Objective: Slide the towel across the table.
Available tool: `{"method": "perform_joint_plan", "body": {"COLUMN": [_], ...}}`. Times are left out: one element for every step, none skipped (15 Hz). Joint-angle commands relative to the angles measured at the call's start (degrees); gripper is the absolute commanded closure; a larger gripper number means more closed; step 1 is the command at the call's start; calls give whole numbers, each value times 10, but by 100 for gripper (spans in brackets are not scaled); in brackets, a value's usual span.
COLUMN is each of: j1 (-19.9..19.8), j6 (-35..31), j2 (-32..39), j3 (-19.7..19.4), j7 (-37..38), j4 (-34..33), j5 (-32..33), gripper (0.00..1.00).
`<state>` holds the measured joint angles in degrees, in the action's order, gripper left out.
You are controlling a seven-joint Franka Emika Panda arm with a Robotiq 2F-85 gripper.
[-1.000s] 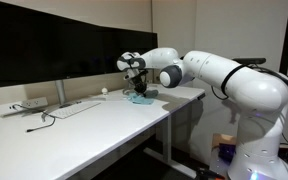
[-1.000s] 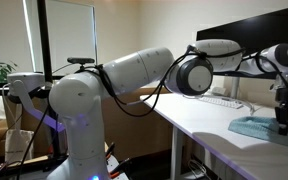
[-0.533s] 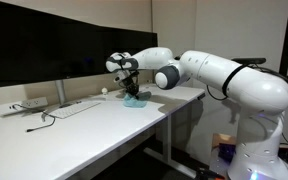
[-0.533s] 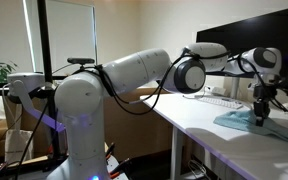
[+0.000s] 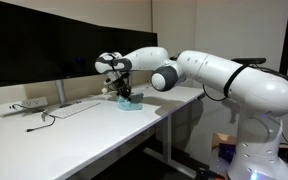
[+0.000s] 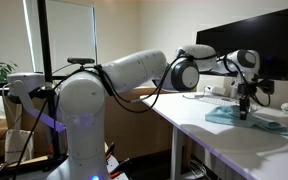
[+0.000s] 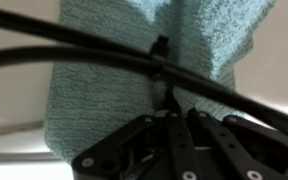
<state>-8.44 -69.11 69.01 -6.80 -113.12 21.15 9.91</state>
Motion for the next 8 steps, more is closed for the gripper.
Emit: {"method": "perform_joint_plan", "body": {"j1": [21,29,37,44,52,61,69,77], "j6": [-1,-1,-1,7,7,8,8,9], "j2": [-10,-9,-9,3,3,2,2,2], "j3": [9,9,9,5,4,4,5,6], "j7": [-61,-74,-89,-104,-117,-125,-132,-136], "j4": [19,19,19,0,0,0,0,0], "j5": [12,13,15,11,12,11,10,8], "gripper": [91,91,91,91,91,91,91,91]}}
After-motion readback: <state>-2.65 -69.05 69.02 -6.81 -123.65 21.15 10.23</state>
